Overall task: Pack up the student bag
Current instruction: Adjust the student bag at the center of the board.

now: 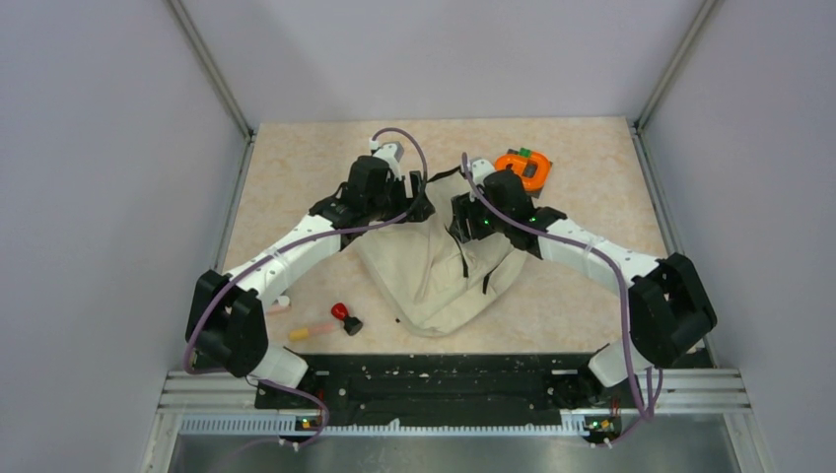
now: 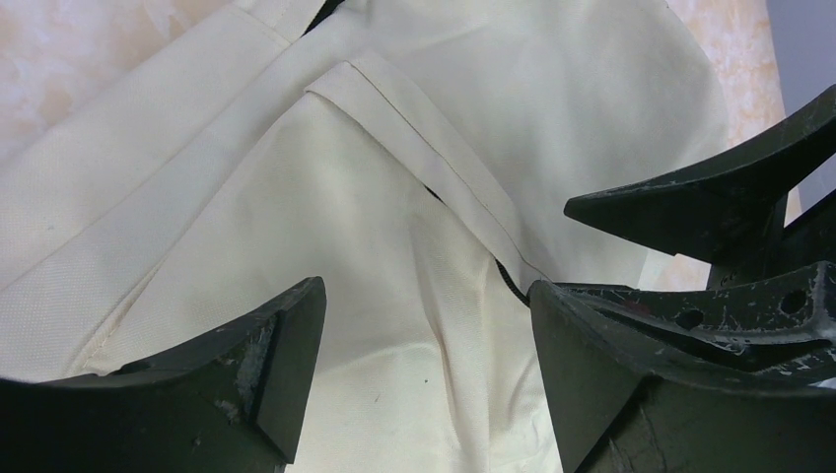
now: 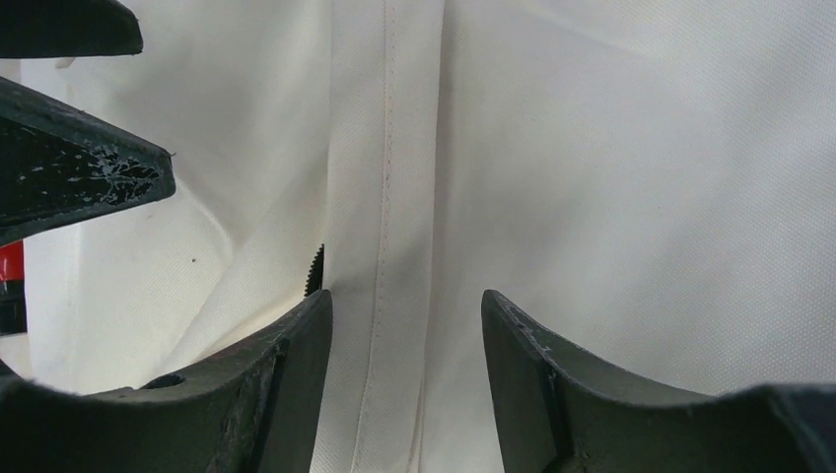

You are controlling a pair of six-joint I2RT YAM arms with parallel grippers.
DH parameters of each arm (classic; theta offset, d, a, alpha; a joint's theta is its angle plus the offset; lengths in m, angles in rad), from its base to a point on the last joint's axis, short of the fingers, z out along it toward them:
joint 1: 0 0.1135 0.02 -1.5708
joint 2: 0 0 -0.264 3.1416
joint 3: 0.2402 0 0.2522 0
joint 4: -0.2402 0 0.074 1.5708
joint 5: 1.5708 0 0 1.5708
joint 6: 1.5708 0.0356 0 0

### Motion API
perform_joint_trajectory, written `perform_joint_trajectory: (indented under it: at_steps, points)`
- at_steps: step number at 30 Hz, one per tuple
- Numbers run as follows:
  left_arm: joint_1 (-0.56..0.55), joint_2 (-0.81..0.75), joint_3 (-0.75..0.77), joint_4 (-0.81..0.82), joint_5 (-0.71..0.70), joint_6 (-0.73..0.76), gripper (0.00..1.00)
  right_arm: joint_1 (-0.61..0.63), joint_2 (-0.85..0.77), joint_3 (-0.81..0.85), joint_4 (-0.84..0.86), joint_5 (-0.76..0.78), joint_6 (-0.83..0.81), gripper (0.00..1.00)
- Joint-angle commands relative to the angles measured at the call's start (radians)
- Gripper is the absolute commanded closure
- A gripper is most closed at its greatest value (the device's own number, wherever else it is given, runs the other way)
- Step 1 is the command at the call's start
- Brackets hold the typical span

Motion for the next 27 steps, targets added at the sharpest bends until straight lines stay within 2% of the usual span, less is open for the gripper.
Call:
perform_joint_trajectory:
  at_steps: [1, 7, 13, 18, 22, 27]
  points:
    - [-0.003, -0.045, -0.005, 0.022, -0.01, 0.012, 0.19, 0.009, -0.021, 0.026, -0.021, -0.019, -0.021, 0.43]
    - [-0.003, -0.058, -0.009, 0.02, -0.005, 0.015, 0.19, 0.036, 0.004, 0.032, -0.063, -0.016, -0.061, 0.41]
    - [0.008, -0.135, -0.08, 0.137, 0.002, -0.005, 0.18, 0.068, -0.001, 0.03, -0.053, -0.078, -0.068, 0.36]
    - [0.018, -0.182, -0.095, 0.123, -0.023, 0.007, 0.17, 0.077, 0.034, 0.036, -0.04, 0.027, -0.055, 0.35]
    - [0.018, -0.206, -0.106, 0.113, -0.034, 0.008, 0.17, 0.075, 0.053, 0.048, -0.04, 0.164, -0.023, 0.41]
    - [0.017, -0.194, -0.113, 0.117, -0.031, 0.017, 0.17, 0.067, 0.015, 0.025, -0.006, 0.279, 0.01, 0.56]
